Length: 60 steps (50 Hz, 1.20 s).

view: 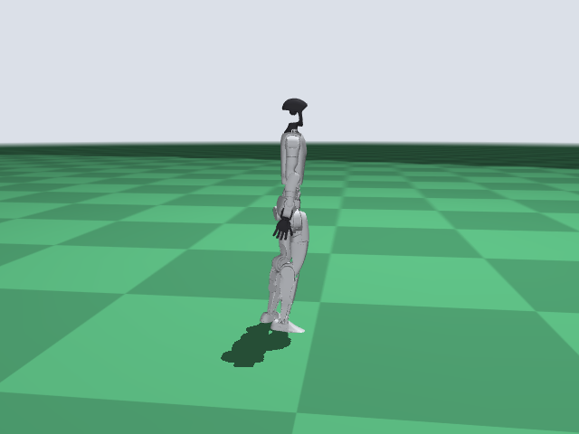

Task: In place motions

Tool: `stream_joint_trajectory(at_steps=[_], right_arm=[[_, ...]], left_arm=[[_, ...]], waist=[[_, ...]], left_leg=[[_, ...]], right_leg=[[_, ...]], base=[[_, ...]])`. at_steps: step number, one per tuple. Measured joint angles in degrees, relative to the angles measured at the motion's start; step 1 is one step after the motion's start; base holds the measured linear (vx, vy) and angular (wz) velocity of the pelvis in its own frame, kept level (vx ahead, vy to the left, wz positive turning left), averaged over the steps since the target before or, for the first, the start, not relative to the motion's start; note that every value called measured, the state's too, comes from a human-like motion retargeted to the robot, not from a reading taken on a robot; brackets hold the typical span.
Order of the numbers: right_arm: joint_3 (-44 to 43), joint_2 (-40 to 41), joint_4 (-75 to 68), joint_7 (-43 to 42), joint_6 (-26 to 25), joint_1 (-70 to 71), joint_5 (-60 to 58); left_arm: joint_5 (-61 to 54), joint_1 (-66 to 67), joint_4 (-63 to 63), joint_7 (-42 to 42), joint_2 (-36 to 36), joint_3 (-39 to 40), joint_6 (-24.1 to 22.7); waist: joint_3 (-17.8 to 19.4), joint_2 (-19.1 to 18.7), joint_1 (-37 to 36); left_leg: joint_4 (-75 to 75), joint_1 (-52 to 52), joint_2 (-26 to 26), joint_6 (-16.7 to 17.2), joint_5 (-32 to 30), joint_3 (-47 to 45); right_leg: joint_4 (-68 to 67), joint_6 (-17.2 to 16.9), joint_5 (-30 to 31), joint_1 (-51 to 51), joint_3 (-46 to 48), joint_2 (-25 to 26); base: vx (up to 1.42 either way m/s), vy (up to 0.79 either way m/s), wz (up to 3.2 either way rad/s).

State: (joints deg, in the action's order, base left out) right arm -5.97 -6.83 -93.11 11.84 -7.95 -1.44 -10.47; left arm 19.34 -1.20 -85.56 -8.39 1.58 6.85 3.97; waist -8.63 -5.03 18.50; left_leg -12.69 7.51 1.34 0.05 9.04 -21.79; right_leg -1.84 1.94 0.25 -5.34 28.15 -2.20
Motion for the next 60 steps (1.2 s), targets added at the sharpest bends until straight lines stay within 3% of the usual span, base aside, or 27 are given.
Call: stream_joint_trajectory(at_steps=[5, 15, 18, 20, 22, 25, 27, 30, 32, 35, 40, 42, 43, 45, 48, 50, 55, 60], right_arm=[[-2.40, -0.09, -1.55, 1.93, -1.12, -1.43, 2.24], [1.22, -0.65, 1.64, 1.20, -0.30, 0.53, 0.07], [1.61, 0.06, 1.87, 1.37, 0.36, 1.05, 1.87], [1.70, 0.38, 1.43, 1.88, 0.34, 1.66, 2.77], [1.54, 0.35, 1.33, 3.01, 0.34, 1.63, 2.94], [2.26, -0.17, 1.16, 4.31, 0.68, 0.38, 2.70], [2.57, -0.89, 0.51, 4.05, 0.57, -0.41, 1.82], [2.00, -1.85, -0.28, 3.04, 0.06, -1.67, -1.15], [2.11, -2.30, -0.37, 1.91, -0.09, -2.38, -3.47], [1.53, -2.99, -0.40, -0.43, -0.11, -3.72, -5.49], [-0.14, -4.27, -1.70, -1.32, -0.32, -5.60, -4.16], [-0.88, -4.65, -2.42, -1.83, -0.85, -5.62, -3.73], [-1.03, -4.76, -2.74, -2.30, -1.14, -5.40, -3.62], [-0.84, -4.86, -2.80, -3.45, -1.38, -5.13, -3.58], [-0.30, -4.92, -1.60, -4.96, -1.18, -4.46, -4.14], [0.03, -4.87, 0.09, -4.96, -0.82, -3.62, -4.71], [3.06, -4.69, 3.28, -2.65, -0.22, 2.12, -5.93], [4.44, -2.24, 9.58, 1.32, -0.23, 9.11, -6.06]], left_arm=[[1.65, 1.27, 0.72, 0.44, 0.16, -2.42, -0.82], [-2.34, 1.43, 0.64, 1.15, 0.78, 1.46, -1.24], [-1.27, 1.13, 2.33, 1.50, 2.91, 0.04, -2.07], [-1.46, 0.83, 3.68, 3.67, 4.31, -0.31, -3.76], [-2.59, 0.05, 4.75, 6.64, 5.17, -0.16, -5.18], [-4.65, -2.04, 4.98, 8.32, 5.53, 1.00, -5.98], [-5.64, -3.32, 4.84, 7.77, 5.28, 1.94, -5.97], [-7.80, -4.23, 4.47, 7.71, 4.50, 2.20, -6.45], [-9.29, -4.34, 3.81, 7.49, 4.75, 2.69, -6.76], [-10.16, -3.96, 2.73, 7.36, 5.66, 3.08, -6.30], [-10.45, -2.36, 0.70, 9.55, 6.85, 5.41, -5.38], [-11.52, -1.34, -0.21, 10.30, 6.83, 7.42, -5.39], [-12.43, -0.85, -0.83, 10.54, 6.86, 8.50, -5.51], [-14.27, 0.46, -2.00, 10.97, 6.85, 10.81, -5.67], [-16.70, 2.67, -3.66, 11.81, 6.26, 14.31, -5.47], [-18.39, 3.75, -4.77, 12.39, 5.81, 16.53, -5.27], [-21.75, 7.98, -5.68, 10.89, 4.27, 23.38, -4.79], [-22.53, 13.08, -7.65, 10.07, 3.56, 27.07, -4.76]], waist=[[-2.28, 0.99, -3.45], [-0.27, -1.58, -5.07], [2.20, -2.85, -0.13], [4.22, -2.31, 2.86], [5.54, -0.91, 2.62], [6.78, 1.18, -0.86], [7.25, 3.45, -8.18], [8.58, 4.50, -12.16], [8.44, 5.73, -13.02], [6.87, 6.59, -11.17], [4.19, 8.19, -8.15], [2.97, 9.34, -8.21], [2.33, 9.77, -8.20], [1.27, 9.87, -8.59], [-0.50, 10.79, -9.85], [-0.61, 11.14, -12.06], [0.99, 14.49, -20.01], [0.95, 16.00, -23.44]], left_leg=[[1.19, 0.21, -1.52, -0.81, 0.54, -0.19], [3.78, 3.32, -0.42, 0.65, -3.01, 8.23], [3.20, 5.49, -1.14, 0.29, -5.16, 19.32], [2.15, 6.79, -3.44, -0.32, -6.64, 26.74], [1.51, 7.45, -6.30, -0.97, -8.31, 31.89], [1.98, 7.83, -8.87, -1.15, -10.13, 36.33], [2.74, 8.12, -10.04, -1.82, -9.70, 35.51], [3.95, 8.77, -10.85, -3.34, -7.92, 36.33], [4.94, 9.66, -9.07, -5.79, -4.31, 26.64], [6.87, 10.69, -5.93, -6.43, 0.99, 10.43], [5.77, 6.92, 0.20, -3.07, 6.64, -25.43], [4.50, 4.51, 1.11, -3.12, 6.79, -34.85], [3.98, 4.06, 1.21, -3.12, 6.58, -35.48], [4.33, 2.93, 1.78, 0.24, 5.11, -35.24], [6.83, 1.23, 0.51, -0.73, -3.32, -44.10], [9.06, 3.06, -1.19, -2.89, -7.26, -37.47], [8.19, 2.77, -2.07, -2.93, -6.14, -34.91], [7.99, 2.27, -2.64, -1.99, -3.58, -33.92]], right_leg=[[-0.22, -0.31, -0.19, -0.61, -0.12, -0.74], [-9.83, -2.53, -3.01, -3.12, 0.10, -0.99], [-15.22, -4.05, -3.34, -7.06, -13.66, 0.07], [-16.81, -6.97, -4.62, -8.33, -27.87, 3.43], [-15.31, -9.22, -5.60, -6.69, -33.94, 5.03], [-12.07, -4.23, -7.86, -2.37, -15.85, 0.86], [-11.62, -4.68, -8.76, -0.22, -13.91, -0.27], [-10.24, -6.36, -8.28, 2.61, -2.55, -3.67], [-8.68, -6.86, -8.86, 4.53, 4.08, -4.53], [-5.32, -8.22, -9.70, 7.40, 16.60, -4.67], [-1.68, -11.79, -10.48, 10.88, 34.16, -4.12], [-0.98, -13.32, -10.46, 11.71, 39.17, -4.09], [-0.79, -14.07, -10.37, 12.03, 41.31, -3.94], [-0.73, -15.29, -10.32, 12.86, 45.30, -2.79], [-0.49, -16.74, -9.75, 13.98, 50.53, -2.12], [-0.52, -16.92, -9.36, 14.29, 52.07, -1.32], [-0.37, -16.93, -9.08, 16.28, 51.89, -2.01], [0.58, -16.94, -7.59, 16.88, 51.22, -1.66]], base=[[0.07, -0.15, -0.01], [-0.02, -0.25, 0.54], [-0.06, -0.41, 3.06], [-0.07, -0.52, 3.46], [-0.07, -0.56, 3.04], [0.07, -0.60, 2.39], [0.22, -0.57, 1.61], [0.38, -0.59, 3.17], [0.41, -0.57, 3.73], [0.52, -0.58, 4.36], [0.67, -0.55, 4.22], [0.68, -0.51, 3.34], [0.74, -0.53, 2.97], [0.79, -0.53, 2.57], [0.60, -0.43, 2.08], [0.42, -0.38, 1.30], [0.29, -0.38, 0.06], [0.18, -0.35, -0.17]])
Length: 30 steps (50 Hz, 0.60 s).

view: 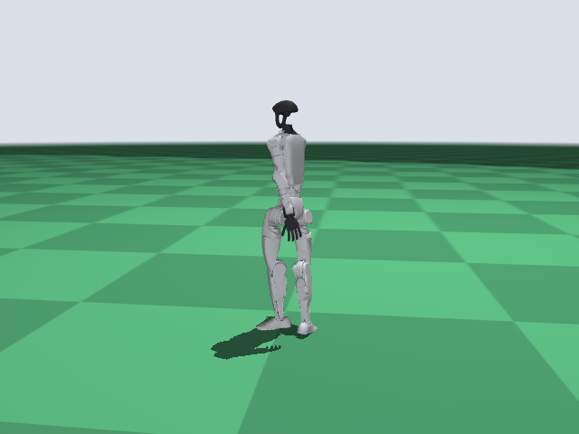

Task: In place motions

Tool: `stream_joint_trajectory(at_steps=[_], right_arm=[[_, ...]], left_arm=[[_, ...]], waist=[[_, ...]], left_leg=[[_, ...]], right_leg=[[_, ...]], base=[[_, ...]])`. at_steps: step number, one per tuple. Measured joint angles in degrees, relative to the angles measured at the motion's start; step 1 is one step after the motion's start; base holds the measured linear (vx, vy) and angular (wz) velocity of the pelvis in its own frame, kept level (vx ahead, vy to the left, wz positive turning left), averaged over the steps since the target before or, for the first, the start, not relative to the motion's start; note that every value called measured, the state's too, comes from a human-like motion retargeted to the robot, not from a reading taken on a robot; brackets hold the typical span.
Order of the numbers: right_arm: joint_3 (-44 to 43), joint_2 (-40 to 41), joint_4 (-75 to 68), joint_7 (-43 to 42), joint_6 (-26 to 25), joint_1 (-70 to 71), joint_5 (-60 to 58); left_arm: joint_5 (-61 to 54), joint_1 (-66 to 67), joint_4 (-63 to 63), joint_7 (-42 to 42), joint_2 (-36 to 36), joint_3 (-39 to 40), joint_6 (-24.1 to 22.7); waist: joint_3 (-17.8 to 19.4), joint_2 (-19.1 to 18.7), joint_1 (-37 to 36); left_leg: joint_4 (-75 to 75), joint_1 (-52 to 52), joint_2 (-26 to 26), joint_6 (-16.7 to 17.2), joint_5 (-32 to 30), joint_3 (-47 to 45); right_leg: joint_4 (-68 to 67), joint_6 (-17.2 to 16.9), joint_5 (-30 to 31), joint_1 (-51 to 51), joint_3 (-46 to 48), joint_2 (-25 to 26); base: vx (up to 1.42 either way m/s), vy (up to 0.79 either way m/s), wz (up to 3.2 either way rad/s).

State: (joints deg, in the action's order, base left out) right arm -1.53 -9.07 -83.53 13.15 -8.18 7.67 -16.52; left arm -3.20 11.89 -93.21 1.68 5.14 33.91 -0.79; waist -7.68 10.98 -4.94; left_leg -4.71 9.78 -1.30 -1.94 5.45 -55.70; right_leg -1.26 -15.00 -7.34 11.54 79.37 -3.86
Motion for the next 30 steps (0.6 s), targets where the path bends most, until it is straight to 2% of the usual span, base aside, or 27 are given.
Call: stream_joint_trajectory(at_steps=[3, 5, 8, 9, 10, 12, 13, 17, 19, 23, 25, 27, 28, 30], right_arm=[[0.68, 1.81, 6.09, 2.67, 3.22, 0.91, 1.22], [1.24, 2.36, 9.32, 3.15, 4.78, 0.67, 1.64], [2.12, 2.23, 12.84, 2.91, 5.06, -0.80, 1.55], [2.53, 2.14, 13.44, 2.61, 5.16, -1.33, 1.58], [2.94, 2.08, 13.80, 2.24, 5.32, -1.80, 1.66], [3.11, 2.14, 13.04, 1.39, 5.29, -2.46, 2.34], [3.02, 2.18, 12.23, 1.16, 4.98, -2.63, 2.78], [1.71, 2.84, 7.32, 2.00, 3.36, -4.19, 4.13], [0.86, 3.38, 4.78, 2.69, 2.77, -5.84, 4.92], [-0.95, 4.58, -0.05, 2.79, 1.97, -8.44, 7.34], [-1.30, 4.94, -1.96, 2.86, 1.55, -9.05, 8.27], [-0.41, 5.11, -3.04, 3.27, 1.45, -10.38, 7.75], [0.28, 4.97, -3.53, 3.32, 1.32, -10.80, 6.85], [-0.24, 4.99, -3.72, 3.08, 1.03, -11.17, 3.85]], left_arm=[[1.73, 2.02, -1.75, 0.57, 0.21, 0.41, 0.85], [2.58, 2.83, -2.13, 0.58, -0.06, -0.19, 1.76], [3.40, 2.22, -0.38, -0.16, -1.30, -1.26, 2.20], [3.80, 1.60, 0.89, -0.72, -1.77, -1.73, 2.18], [4.25, 0.86, 2.35, -1.35, -2.23, -2.26, 2.13], [5.49, -1.49, 5.49, -2.61, -2.59, -4.68, 1.76], [6.26, -2.91, 6.93, -3.08, -2.53, -6.11, 1.49], [9.09, -8.23, 11.50, -4.35, -1.25, -12.75, 1.04], [10.54, -10.23, 12.85, -5.11, -0.92, -15.84, 0.95], [11.69, -13.44, 13.83, -5.55, -1.45, -20.19, 0.19], [11.35, -14.87, 13.45, -6.01, -1.71, -21.54, -0.19], [11.39, -15.64, 12.38, -6.81, -1.45, -22.74, -0.11], [11.77, -16.05, 11.65, -7.35, -1.17, -23.33, 0.22], [14.13, -16.10, 9.63, -7.22, -0.80, -24.99, 0.57]], waist=[[-0.44, -0.07, -0.04], [-0.57, -2.23, 2.13], [-1.94, -10.03, 7.19], [-1.80, -11.81, 9.31], [-1.44, -13.09, 11.53], [0.66, -14.21, 16.24], [1.74, -14.52, 16.79], [3.81, -15.99, 17.85], [3.69, -15.44, 17.98], [5.44, -12.09, 19.27], [7.44, -10.12, 17.82], [7.40, -8.38, 14.20], [6.87, -7.36, 10.32], [6.82, -6.50, 3.99]], left_leg=[[1.31, -1.32, -1.23, 0.09, 1.69, 2.39], [1.61, -2.77, -0.74, 0.32, 2.82, 5.44], [1.12, -1.77, 5.40, 0.58, 3.02, 11.31], [1.14, -1.30, 6.33, 0.41, 2.76, 13.71], [1.33, -0.90, 6.65, 0.17, 2.37, 16.10], [2.61, -1.10, 5.51, -0.49, 0.94, 21.38], [3.21, -1.47, 5.30, -0.59, 0.37, 22.36], [5.19, -1.43, 4.86, -0.91, -1.60, 29.60], [6.11, -1.55, 3.30, -1.17, -2.42, 33.15], [5.82, -3.72, -1.77, -2.27, -2.65, 41.20], [4.81, -5.86, -3.44, -2.38, -1.86, 43.19], [3.87, -6.80, -4.22, -2.10, -1.19, 42.96], [3.76, -7.13, -4.71, -2.08, -0.63, 40.80], [3.05, -7.50, -4.44, -1.91, 0.10, 39.28]], right_leg=[[-1.02, 0.00, 3.24, 2.58, 0.30, -0.16], [-4.22, 1.39, 7.83, 4.98, -1.53, -0.28], [-17.07, 9.69, 11.57, 1.97, -11.14, -1.55], [-23.75, 9.09, 9.64, -1.80, -18.02, -3.11], [-30.84, 6.80, 6.70, -6.38, -25.91, -4.99], [-36.57, 2.19, 4.62, -15.58, -42.85, -0.44], [-36.67, 1.97, 4.83, -17.55, -47.63, 2.12], [-35.64, 8.51, 1.28, -20.94, -44.64, -1.11], [-30.07, 10.20, -0.93, -23.10, -46.25, -1.11], [-13.51, 10.19, -2.98, -24.63, -56.56, 0.02], [-6.18, 12.66, 4.11, -21.62, -54.71, -2.15], [-6.97, 11.95, 0.37, -19.43, -54.27, -1.63], [-7.21, 12.50, -0.43, -18.35, -48.77, -2.07], [-9.04, 11.36, -1.68, -18.44, -52.58, -2.33]], base=[[0.22, -0.31, 0.37], [0.26, -0.33, 1.41], [0.13, -0.34, 2.09], [0.03, -0.41, 2.47], [-0.06, -0.40, 2.82], [-0.17, -0.36, 2.79], [-0.22, -0.30, 1.97], [-0.14, -0.32, 1.68], [-0.05, -0.35, 1.83], [-0.06, -0.26, 2.00], [-0.03, -0.16, 1.03], [0.05, -0.13, -0.19], [-0.02, -0.13, -1.01], [-0.05, -0.10, -0.37]])
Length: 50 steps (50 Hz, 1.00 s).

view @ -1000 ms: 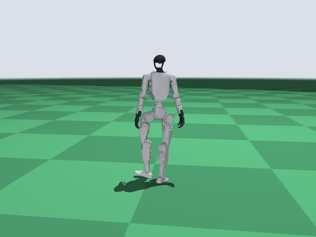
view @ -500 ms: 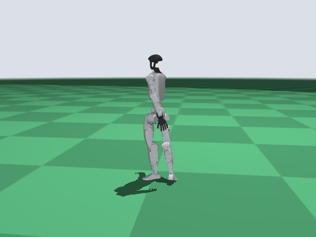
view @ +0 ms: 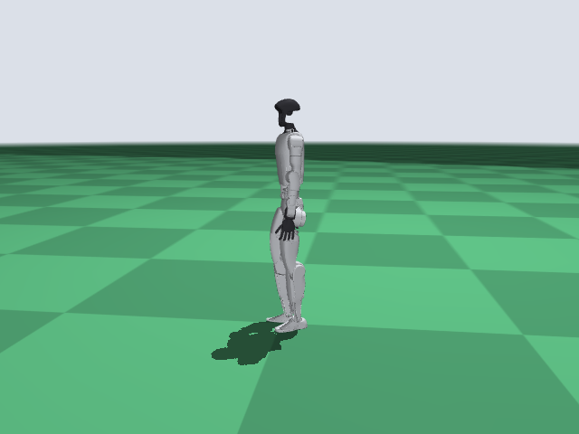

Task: In place motions

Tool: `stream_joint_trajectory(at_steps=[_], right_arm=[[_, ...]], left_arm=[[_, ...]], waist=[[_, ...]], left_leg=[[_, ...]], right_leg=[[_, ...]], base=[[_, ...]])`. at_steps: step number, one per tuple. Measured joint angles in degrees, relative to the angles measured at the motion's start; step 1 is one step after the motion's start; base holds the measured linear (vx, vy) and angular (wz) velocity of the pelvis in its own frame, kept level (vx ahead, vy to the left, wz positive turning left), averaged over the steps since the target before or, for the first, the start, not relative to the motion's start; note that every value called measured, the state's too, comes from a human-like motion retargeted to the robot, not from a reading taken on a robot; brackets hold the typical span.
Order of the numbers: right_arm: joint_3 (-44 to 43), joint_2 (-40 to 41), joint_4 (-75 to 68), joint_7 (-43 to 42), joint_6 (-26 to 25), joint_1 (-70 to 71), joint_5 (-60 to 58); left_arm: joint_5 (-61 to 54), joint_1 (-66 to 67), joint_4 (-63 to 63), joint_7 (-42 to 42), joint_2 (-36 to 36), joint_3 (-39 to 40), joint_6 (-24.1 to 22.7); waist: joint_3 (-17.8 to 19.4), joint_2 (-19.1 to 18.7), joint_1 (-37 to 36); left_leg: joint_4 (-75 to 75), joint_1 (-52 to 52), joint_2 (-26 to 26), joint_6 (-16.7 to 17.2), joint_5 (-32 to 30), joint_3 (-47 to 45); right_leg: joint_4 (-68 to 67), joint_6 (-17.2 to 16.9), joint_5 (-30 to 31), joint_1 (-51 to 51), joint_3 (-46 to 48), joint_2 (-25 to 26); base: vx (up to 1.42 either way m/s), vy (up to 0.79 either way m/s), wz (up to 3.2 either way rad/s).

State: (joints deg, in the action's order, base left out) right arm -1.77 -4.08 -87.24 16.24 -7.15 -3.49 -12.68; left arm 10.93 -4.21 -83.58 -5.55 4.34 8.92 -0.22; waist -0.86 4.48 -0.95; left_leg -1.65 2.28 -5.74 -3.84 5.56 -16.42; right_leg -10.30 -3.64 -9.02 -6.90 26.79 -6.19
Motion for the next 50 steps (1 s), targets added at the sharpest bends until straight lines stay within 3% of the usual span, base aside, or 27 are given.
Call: stream_joint_trajectory(at_steps=[5, 12, 16, 18, 20, 24, 25, 28, 32, 35, 38, 42, 45, 47, 48, 50], right_arm=[[1.66, -0.52, 1.96, -2.17, -0.15, 1.10, -10.70], [2.70, -0.95, 3.74, -4.58, 0.89, 3.49, -11.51], [2.35, -0.57, 4.61, -4.15, 1.73, 4.12, -9.94], [3.00, -0.49, 5.14, -3.81, 2.12, 4.40, -9.98], [3.92, -0.47, 5.68, -3.61, 2.29, 5.06, -10.59], [5.34, -0.89, 7.77, -3.31, 2.57, 6.66, -12.71], [5.92, -0.90, 8.54, -3.23, 2.72, 6.62, -13.22], [8.68, -1.02, 9.12, -4.02, 3.29, 7.45, -11.57], [8.19, -2.32, 7.82, -2.34, 3.21, 8.42, -9.61], [6.58, -4.21, 6.87, -0.60, 1.90, 8.66, -9.00], [3.61, -6.85, 6.22, -2.81, 0.88, 9.44, -7.20], [-0.52, -9.41, 5.94, -7.02, 0.77, 10.05, -3.41], [-3.41, -10.14, 4.94, -9.97, 1.05, 10.18, 0.28], [-5.23, -10.16, 3.57, -11.24, 0.94, 10.16, 2.92], [-6.09, -10.05, 2.78, -11.66, 0.74, 9.98, 4.16], [-7.72, -9.71, 1.08, -11.93, 0.32, 9.04, 6.40]], left_arm=[[0.47, 1.72, -3.40, 3.91, 0.77, -1.53, -1.34], [3.04, 5.17, -4.60, 4.09, 0.90, 1.88, -0.21], [2.64, 5.44, -4.88, 3.48, 0.58, 2.45, 0.20], [2.56, 5.28, -4.58, 3.41, 0.59, 2.11, 0.03], [2.63, 4.96, -4.12, 3.30, 0.81, 1.34, -0.35], [3.48, 4.38, -4.18, 2.08, 1.62, -1.03, -0.58], [3.94, 4.58, -4.44, 1.59, 1.88, -1.41, -0.48], [5.55, 5.14, -4.60, 0.49, 3.09, -1.85, -0.14], [9.24, 7.47, -5.79, 1.97, 5.21, -0.52, 0.26], [10.03, 9.46, -8.11, 2.36, 5.83, 0.72, 1.33], [9.83, 11.34, -10.06, 1.76, 6.23, 2.33, 3.00], [11.56, 12.48, -10.48, -1.06, 6.43, 3.58, 5.67], [13.13, 12.70, -8.86, -3.94, 7.19, 3.59, 7.44], [13.37, 12.11, -6.90, -4.78, 8.35, 2.75, 7.80], [13.30, 11.63, -5.87, -4.96, 9.01, 2.14, 7.80], [13.39, 10.51, -3.85, -4.91, 10.11, 1.21, 7.71]], waist=[[0.08, -1.13, 6.09], [-1.92, -0.77, 5.38], [-2.43, -0.03, 3.09], [-1.92, 0.00, 1.21], [-0.60, -0.55, 0.86], [0.50, -3.05, 7.73], [0.54, -4.06, 10.56], [1.39, -4.69, 14.27], [0.79, -6.96, 15.16], [-0.68, -8.26, 13.13], [-2.21, -10.78, 12.16], [-3.73, -13.13, 12.05], [-4.67, -13.95, 13.64], [-4.05, -13.96, 15.87], [-3.63, -14.07, 16.97], [-3.63, -14.47, 18.32]], left_leg=[[-3.02, -0.11, 0.23, 0.07, 0.45, 9.42], [-7.36, 0.60, -0.15, -0.25, 2.48, 9.57], [-11.37, 3.99, -4.80, -3.18, 0.60, 26.35], [-11.56, 4.49, -6.39, -1.67, -0.88, 35.00], [-10.42, 3.72, -5.50, 0.85, -0.86, 37.69], [-6.36, 0.91, -2.32, -2.94, 4.00, 24.54], [-5.57, 0.44, -2.72, -2.81, 3.67, 26.77], [-5.52, 0.63, 0.54, -1.38, 5.45, 14.89], [-2.66, -1.55, 4.73, 0.66, 7.80, -2.28], [-0.57, -3.55, 7.16, 2.99, 9.01, -16.63], [1.82, -5.86, 8.64, 5.94, 10.01, -32.48], [2.99, -7.24, 8.61, 9.05, 10.69, -44.49], [2.40, -7.31, 8.21, 10.79, 10.76, -49.96], [1.66, -8.26, 7.92, 11.73, 10.72, -51.78], [1.17, -8.72, 8.04, 11.96, 10.63, -52.11], [0.42, -9.40, 8.16, 12.23, 10.22, -52.40]], right_leg=[[2.13, -1.19, 0.62, 3.91, 8.23, -0.33], [1.58, -2.25, 1.45, 2.99, 4.25, -1.19], [0.56, -2.88, 3.36, 0.40, -2.57, -2.49], [-0.20, -2.55, 4.39, -1.29, -6.90, -2.18], [-1.06, -1.90, 5.44, -2.70, -10.70, -1.28], [-1.34, 0.59, 8.97, -6.21, -15.75, 1.71], [-1.24, 1.39, 9.63, -7.13, -16.88, 2.74], [-1.07, 3.06, 8.66, -9.51, -17.47, 3.00], [-1.55, 8.02, 2.63, -9.73, 2.10, -0.31], [-2.42, 9.80, -2.40, -8.09, 15.95, -1.71], [-3.49, 8.96, -7.28, -4.56, 32.63, -1.92], [-2.57, 5.97, -8.02, -1.86, 44.36, -0.33], [-0.50, 5.30, -3.18, -2.39, 46.07, 0.71], [0.78, 7.26, 3.14, -3.84, 41.18, 0.93], [1.07, 8.15, 2.43, -5.11, 36.15, 1.58], [2.13, 8.99, 2.76, -4.98, 35.52, 2.31]], base=[[-0.01, -0.05, 1.42], [-0.03, 0.05, -0.53], [-0.07, 0.12, -1.57], [-0.21, 0.18, -2.45], [-0.35, 0.24, -2.31], [-0.43, 0.41, -1.68], [-0.37, 0.55, -2.16], [-0.43, 0.85, -3.41], [-0.32, 0.96, -4.31], [-0.25, 0.93, -4.43], [-0.28, 0.96, -4.57], [-0.26, 0.79, -3.65], [-0.31, 0.62, -2.52], [-0.31, 0.46, -1.51], [-0.31, 0.40, -1.19], [-0.24, 0.32, -1.05]])
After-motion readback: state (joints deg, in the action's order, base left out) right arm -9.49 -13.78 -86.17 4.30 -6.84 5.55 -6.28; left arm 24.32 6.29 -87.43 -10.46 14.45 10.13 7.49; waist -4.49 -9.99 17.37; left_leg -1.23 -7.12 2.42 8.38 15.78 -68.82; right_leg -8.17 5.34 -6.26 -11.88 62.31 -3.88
